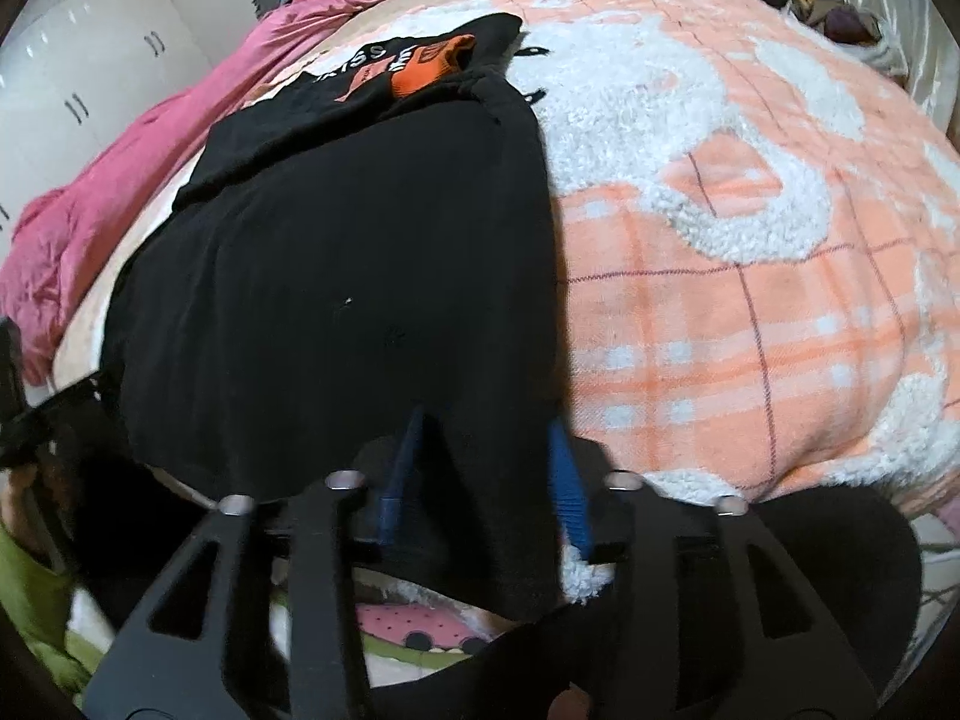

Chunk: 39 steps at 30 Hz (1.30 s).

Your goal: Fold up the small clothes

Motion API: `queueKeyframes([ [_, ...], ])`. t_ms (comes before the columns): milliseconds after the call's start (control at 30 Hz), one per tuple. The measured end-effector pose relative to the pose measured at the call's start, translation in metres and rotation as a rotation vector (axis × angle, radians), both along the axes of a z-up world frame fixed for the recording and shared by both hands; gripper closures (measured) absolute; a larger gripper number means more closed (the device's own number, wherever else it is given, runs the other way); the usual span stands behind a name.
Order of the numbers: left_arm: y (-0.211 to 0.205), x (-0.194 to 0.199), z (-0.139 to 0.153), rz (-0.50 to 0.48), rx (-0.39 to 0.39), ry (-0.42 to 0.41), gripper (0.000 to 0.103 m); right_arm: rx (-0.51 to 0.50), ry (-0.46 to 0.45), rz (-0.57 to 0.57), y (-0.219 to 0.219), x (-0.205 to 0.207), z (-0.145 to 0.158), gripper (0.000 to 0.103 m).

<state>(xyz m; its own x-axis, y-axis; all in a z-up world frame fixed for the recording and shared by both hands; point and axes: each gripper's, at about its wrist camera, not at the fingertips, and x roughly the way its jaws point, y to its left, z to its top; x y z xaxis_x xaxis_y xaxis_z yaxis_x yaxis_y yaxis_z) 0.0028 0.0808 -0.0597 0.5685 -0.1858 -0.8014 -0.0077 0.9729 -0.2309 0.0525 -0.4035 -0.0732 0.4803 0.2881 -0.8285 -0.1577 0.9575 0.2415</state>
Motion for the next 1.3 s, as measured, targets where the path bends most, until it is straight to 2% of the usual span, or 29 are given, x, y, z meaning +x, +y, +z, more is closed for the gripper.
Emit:
queueKeyframes([
  [67,-0.002,-0.003,0.008,-0.022,-0.035,-0.015,0.093,-0.02,-0.02,0.011,0.002,-0.002,0.005,0.097],
  [233,-0.006,-0.006,0.029,-0.045,-0.045,-0.068,0.093,-0.014,-0.049,0.013,0.002,-0.003,0.012,0.098],
  [433,0.014,0.001,0.037,-0.018,-0.176,-0.061,0.093,0.057,-0.108,0.013,-0.008,-0.006,0.036,0.098],
  [633,0.024,0.011,0.048,-0.004,-0.244,-0.082,0.093,0.128,-0.169,0.018,-0.014,0.001,0.062,0.099],
  [733,0.026,0.023,0.057,-0.002,-0.267,-0.096,0.093,0.143,-0.206,0.028,-0.014,0.014,0.075,0.099],
  [933,0.028,0.057,0.079,0.013,-0.253,-0.156,0.093,0.162,-0.252,0.035,-0.01,0.052,0.091,0.099],
  [1033,0.03,0.085,0.08,0.028,-0.286,-0.15,0.093,0.165,-0.26,0.029,-0.006,0.078,0.093,0.099],
  [1300,0.032,0.139,0.082,0.079,-0.308,-0.152,0.093,0.152,-0.259,-0.007,0.0,0.144,0.1,0.099],
])
